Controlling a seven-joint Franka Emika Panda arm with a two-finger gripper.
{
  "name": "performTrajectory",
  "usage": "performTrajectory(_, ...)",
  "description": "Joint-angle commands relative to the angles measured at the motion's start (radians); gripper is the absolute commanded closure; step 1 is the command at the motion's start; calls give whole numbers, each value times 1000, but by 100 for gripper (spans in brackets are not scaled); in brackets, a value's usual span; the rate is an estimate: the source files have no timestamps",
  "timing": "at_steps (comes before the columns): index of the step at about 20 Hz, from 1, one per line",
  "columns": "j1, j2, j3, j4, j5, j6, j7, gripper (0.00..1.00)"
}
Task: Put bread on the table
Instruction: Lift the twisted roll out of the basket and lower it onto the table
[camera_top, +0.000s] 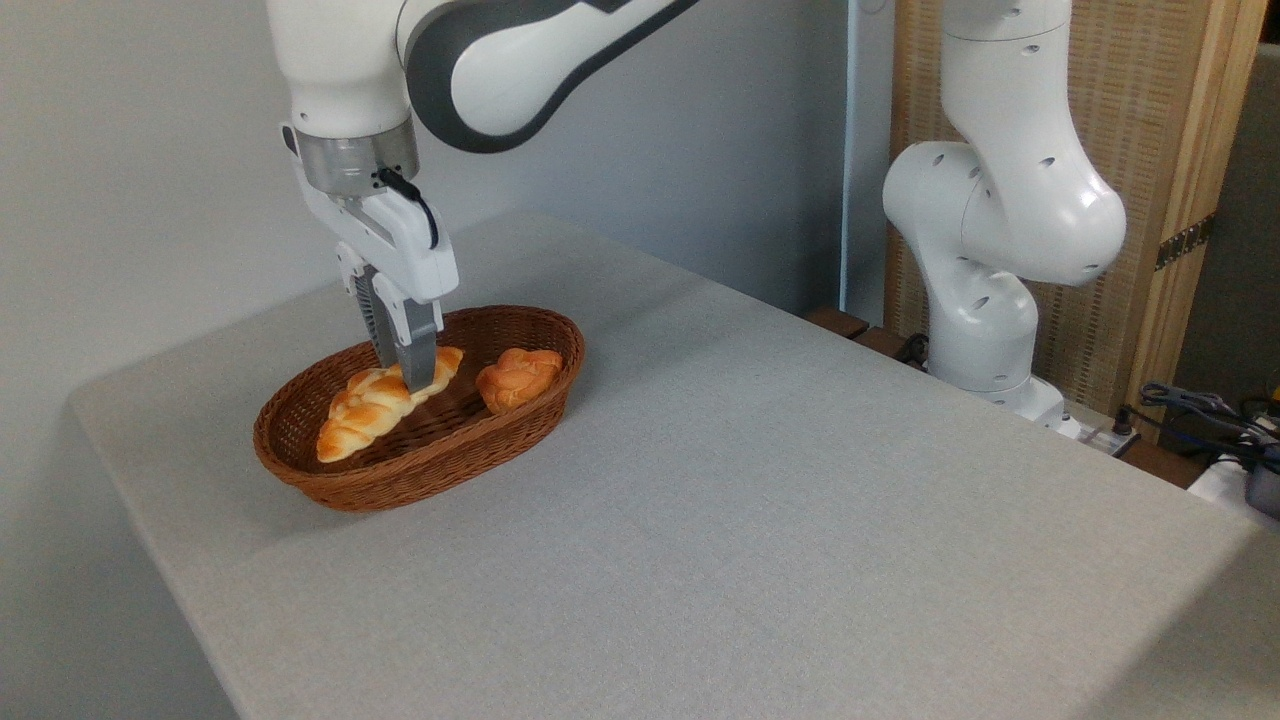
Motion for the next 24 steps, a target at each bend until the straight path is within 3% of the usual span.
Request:
performTrajectory(1, -5, -30, 61, 22, -2, -50, 57, 64)
performTrajectory(5, 0, -41, 141, 22, 88, -68, 206, 44)
performTrajectory(7, 0, -37, 155, 13, 102, -90, 249, 36)
performTrajectory(8, 0, -26, 156, 10, 105, -99, 258, 25)
performTrajectory(10, 0, 18, 156, 4, 136, -95, 270, 14)
performTrajectory(11, 0, 40, 155, 4, 156, -87, 272, 0)
performTrajectory(15, 0, 81, 152, 4, 167, -21, 293, 0)
performTrajectory(24, 0, 88, 153, 7, 167, 11, 335, 0)
